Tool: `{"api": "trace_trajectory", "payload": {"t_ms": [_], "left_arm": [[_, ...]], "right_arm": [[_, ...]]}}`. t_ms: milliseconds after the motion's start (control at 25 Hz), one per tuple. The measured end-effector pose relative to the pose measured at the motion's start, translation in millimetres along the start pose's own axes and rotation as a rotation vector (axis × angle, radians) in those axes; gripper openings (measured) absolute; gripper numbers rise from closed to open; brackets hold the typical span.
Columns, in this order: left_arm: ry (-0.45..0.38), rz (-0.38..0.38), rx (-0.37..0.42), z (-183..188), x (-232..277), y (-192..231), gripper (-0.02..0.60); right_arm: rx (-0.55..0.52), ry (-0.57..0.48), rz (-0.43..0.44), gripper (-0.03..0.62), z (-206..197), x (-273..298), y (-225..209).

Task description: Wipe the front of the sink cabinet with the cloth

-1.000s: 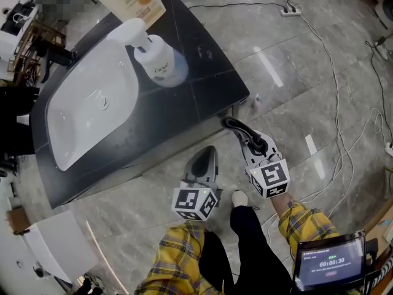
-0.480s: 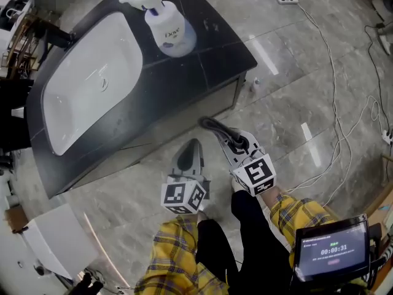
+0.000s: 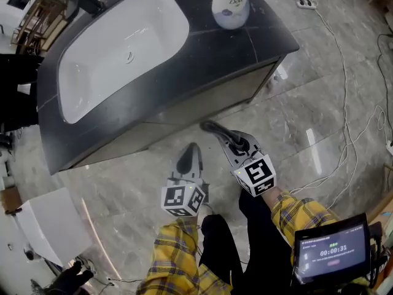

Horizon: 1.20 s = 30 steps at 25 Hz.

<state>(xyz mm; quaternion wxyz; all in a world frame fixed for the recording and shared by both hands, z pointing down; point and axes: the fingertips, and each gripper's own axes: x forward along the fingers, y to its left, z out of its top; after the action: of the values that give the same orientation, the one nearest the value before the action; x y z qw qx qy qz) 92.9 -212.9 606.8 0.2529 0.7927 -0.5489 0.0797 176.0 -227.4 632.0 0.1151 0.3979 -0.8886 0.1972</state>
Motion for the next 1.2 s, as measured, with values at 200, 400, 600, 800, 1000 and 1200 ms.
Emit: {"api": "trace_trajectory", "payload": {"t_ms": [200, 400, 600, 800, 1000, 1200], "left_arm": [[-0.002, 0.058, -0.014, -8, -29, 34, 0.006], [-0.008, 0.123, -0.027, -18, -43, 67, 0.006], [-0.024, 0.131, -0.032, -26, -37, 82, 0.006], [-0.030, 0.133, -0.027, -28, -36, 79, 0.006], [-0.029, 0.134, -0.033, -36, -16, 100, 0.006], [-0.026, 0.101, -0.020, -36, 6, 93, 0.006]], "right_arm": [[-0.020, 0.023, 0.048, 0.044, -12, 24, 30], [-0.028, 0.042, 0.076, 0.044, -23, 48, 45], [-0.072, 0.067, 0.119, 0.044, -37, 74, 54], [-0.115, 0.068, 0.137, 0.043, -37, 83, 56], [-0.124, 0.067, 0.143, 0.043, -43, 114, 50], [-0.124, 0.059, 0.112, 0.043, -43, 117, 27]]}}
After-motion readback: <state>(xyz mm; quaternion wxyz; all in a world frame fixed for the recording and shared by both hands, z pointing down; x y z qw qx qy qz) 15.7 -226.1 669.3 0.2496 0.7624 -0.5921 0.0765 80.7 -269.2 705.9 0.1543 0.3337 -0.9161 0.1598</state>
